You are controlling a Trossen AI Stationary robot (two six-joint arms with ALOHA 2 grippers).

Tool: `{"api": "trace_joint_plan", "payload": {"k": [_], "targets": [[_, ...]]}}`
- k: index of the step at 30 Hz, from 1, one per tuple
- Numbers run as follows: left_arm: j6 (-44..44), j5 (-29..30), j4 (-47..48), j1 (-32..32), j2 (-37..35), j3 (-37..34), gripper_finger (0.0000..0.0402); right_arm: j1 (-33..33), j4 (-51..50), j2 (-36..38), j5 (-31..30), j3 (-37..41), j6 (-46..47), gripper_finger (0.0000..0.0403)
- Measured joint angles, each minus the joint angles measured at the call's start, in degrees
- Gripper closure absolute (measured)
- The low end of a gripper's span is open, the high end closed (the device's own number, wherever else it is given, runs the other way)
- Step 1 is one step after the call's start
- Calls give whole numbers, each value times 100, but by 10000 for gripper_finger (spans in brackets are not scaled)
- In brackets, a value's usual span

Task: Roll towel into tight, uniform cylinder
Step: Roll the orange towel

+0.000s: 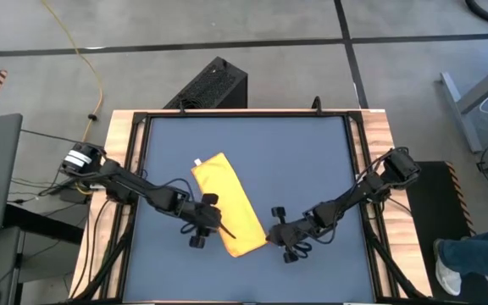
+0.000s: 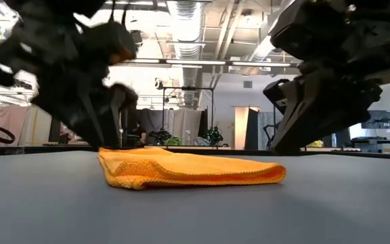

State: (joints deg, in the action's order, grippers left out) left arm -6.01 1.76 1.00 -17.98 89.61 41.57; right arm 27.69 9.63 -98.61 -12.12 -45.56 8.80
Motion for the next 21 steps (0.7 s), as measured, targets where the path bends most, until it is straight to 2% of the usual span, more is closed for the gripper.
{"api": "trace_joint_plan", "payload": {"k": [7, 16, 21], "targets": [[85, 19, -230, -429, -162, 6, 267, 43, 20, 0, 2, 0, -699, 377], [744, 478, -786, -1084, 111, 7, 267, 40, 266, 0, 0, 0, -746, 359], [1080, 484, -1281, -1197, 389, 6, 267, 10, 302, 0, 2, -2, -794, 358]]}}
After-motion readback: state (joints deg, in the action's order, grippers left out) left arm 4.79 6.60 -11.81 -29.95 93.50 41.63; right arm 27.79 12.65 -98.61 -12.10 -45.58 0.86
